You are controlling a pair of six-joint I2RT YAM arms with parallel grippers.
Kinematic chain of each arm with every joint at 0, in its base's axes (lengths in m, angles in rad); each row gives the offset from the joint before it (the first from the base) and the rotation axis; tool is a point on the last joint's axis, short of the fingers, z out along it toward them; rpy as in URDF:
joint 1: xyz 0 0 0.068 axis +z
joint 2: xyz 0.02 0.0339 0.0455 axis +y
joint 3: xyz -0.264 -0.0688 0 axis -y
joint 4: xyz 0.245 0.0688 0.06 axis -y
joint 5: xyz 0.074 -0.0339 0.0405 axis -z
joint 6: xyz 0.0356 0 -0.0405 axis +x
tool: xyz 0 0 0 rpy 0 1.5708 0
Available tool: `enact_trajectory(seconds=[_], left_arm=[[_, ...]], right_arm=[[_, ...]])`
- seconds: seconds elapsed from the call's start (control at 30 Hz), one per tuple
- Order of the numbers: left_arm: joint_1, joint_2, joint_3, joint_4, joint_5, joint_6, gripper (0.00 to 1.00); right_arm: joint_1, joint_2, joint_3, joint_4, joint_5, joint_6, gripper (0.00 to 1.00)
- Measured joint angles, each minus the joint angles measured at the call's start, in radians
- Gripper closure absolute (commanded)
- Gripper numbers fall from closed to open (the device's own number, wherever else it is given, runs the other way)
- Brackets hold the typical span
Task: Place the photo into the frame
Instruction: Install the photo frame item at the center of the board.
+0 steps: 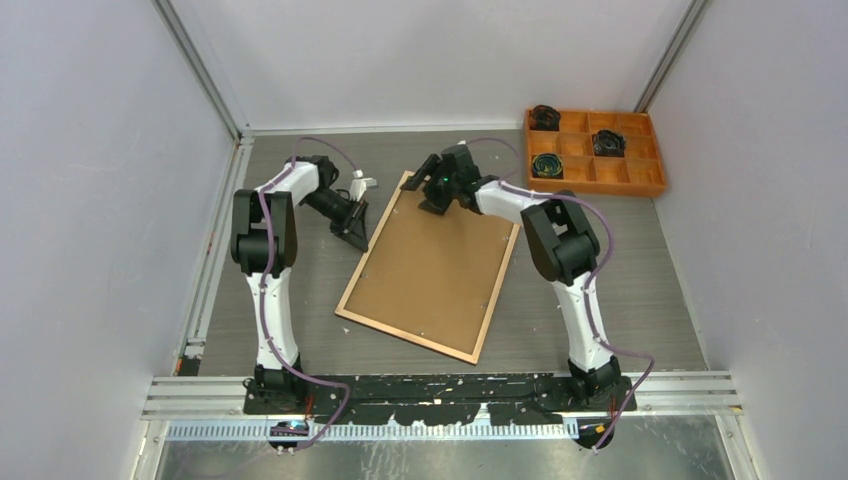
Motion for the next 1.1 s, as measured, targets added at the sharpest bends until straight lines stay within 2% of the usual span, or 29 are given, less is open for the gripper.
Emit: enact_trajectory(seconds=[0.17,0.33,1.1], left_arm=[[0.000,-0.006,-0.007,0.001,-0.006,0.005,0.86],[0.000,-0.009,-0.013,0.001,-0.008,0.005,0.86],[0.000,-0.011,-0.014,0.002,-0.010,0.005,0.87]], right_arm=[[-0.089,-0.122,-0.119,-0.093,0.067,-0.078,0.25],[-0.150,-0.171,-0.180,-0.127,0.127,-0.117,0.30],[-0.142,-0.130,-0.135,-0.114,0.194,-0.127,0.43]])
